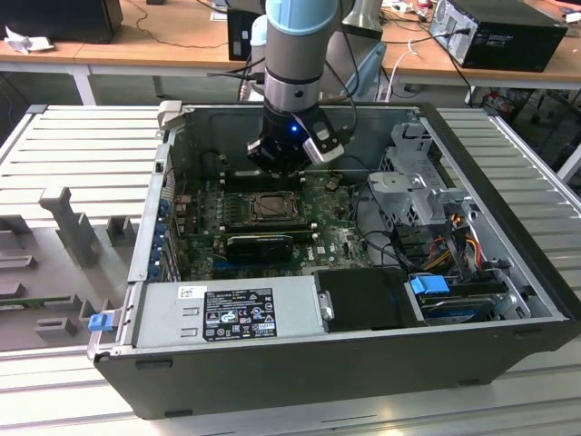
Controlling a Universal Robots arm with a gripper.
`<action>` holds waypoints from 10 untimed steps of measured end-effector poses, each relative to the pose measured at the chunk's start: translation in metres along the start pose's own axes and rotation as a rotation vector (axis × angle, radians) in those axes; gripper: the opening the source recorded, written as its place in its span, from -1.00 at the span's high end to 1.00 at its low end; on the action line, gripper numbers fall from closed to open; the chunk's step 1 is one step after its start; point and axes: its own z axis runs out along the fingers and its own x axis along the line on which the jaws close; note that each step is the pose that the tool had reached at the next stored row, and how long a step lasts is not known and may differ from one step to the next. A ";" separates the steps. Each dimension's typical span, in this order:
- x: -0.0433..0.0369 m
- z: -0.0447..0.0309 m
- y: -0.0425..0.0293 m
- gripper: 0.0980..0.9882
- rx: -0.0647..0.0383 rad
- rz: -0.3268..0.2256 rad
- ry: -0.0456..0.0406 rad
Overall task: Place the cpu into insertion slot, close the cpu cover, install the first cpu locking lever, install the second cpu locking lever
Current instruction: 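Install the first cpu locking lever, then install the second cpu locking lever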
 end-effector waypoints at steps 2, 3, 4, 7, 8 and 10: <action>0.0001 -0.0002 -0.0015 0.98 0.000 0.000 0.0000; 0.0002 -0.0002 -0.0019 0.98 0.000 0.000 0.0000; 0.0002 -0.0003 -0.0022 0.98 0.000 0.000 0.0000; 0.0003 -0.0005 -0.0041 0.98 0.000 0.000 0.0000; 0.0004 -0.0005 -0.0048 0.98 0.000 0.000 -0.0001; 0.0006 -0.0007 -0.0081 0.98 0.000 0.000 0.0000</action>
